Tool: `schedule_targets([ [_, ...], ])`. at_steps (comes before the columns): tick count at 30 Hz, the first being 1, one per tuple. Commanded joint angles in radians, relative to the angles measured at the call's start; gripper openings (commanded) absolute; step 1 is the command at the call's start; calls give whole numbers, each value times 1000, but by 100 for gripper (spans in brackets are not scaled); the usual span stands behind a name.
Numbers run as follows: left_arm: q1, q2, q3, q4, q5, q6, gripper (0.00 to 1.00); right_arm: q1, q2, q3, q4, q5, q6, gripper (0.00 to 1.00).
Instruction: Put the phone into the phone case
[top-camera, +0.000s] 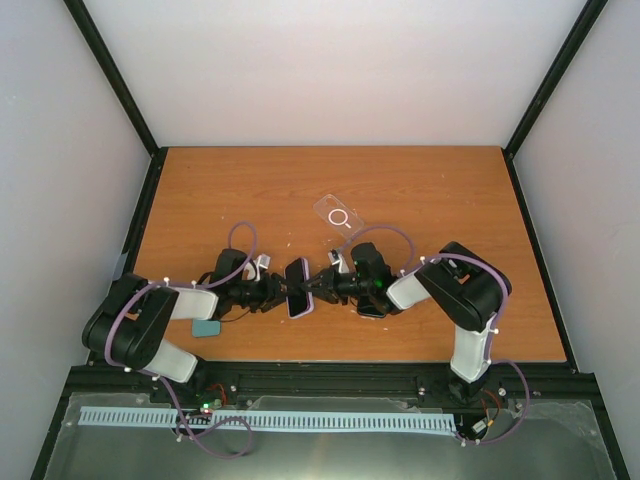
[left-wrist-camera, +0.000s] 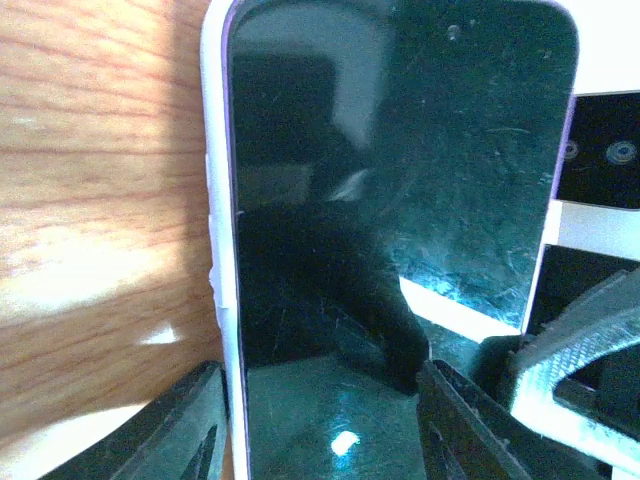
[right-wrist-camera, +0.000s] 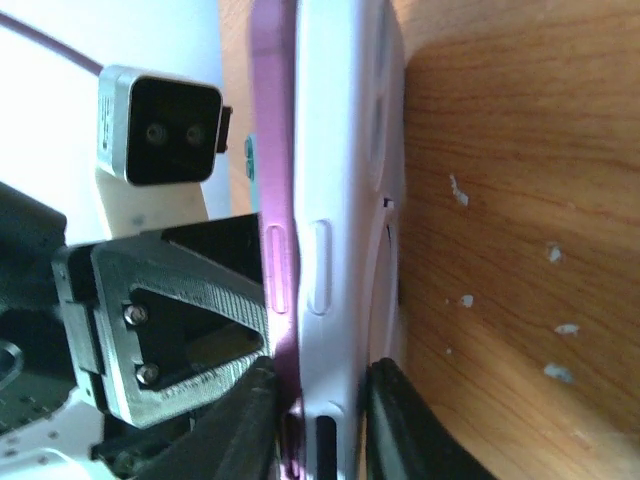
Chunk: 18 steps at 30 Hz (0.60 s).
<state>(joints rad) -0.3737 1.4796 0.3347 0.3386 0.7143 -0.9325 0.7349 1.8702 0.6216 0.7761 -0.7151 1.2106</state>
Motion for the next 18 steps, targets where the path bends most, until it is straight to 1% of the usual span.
schedule_targets([
  [1, -11, -5, -11, -48, -30, 15, 54, 12, -2, 21, -4, 7, -41, 18],
  [5, -11, 0, -11, -48, -41, 11, 54, 12, -34, 24, -117, 61, -108, 7],
  [7, -11, 4, -12, -37, -39, 1, 54, 12, -38, 25, -159, 84, -131, 4],
  [10, -11, -7, -15, -27, -35, -11, 55, 11, -33, 9, -127, 86, -132, 3],
  [12, -11, -31, -16, -35, -32, -10, 59, 8, -40, -7, -84, 75, -119, 3],
  [14, -11, -71, -8, -61, -30, -2, 67, 5, -70, -23, -47, 62, -109, 3],
  [18, -10, -187, -15, -81, -20, 5, 77, -2, -190, -48, -60, 67, -117, 3],
])
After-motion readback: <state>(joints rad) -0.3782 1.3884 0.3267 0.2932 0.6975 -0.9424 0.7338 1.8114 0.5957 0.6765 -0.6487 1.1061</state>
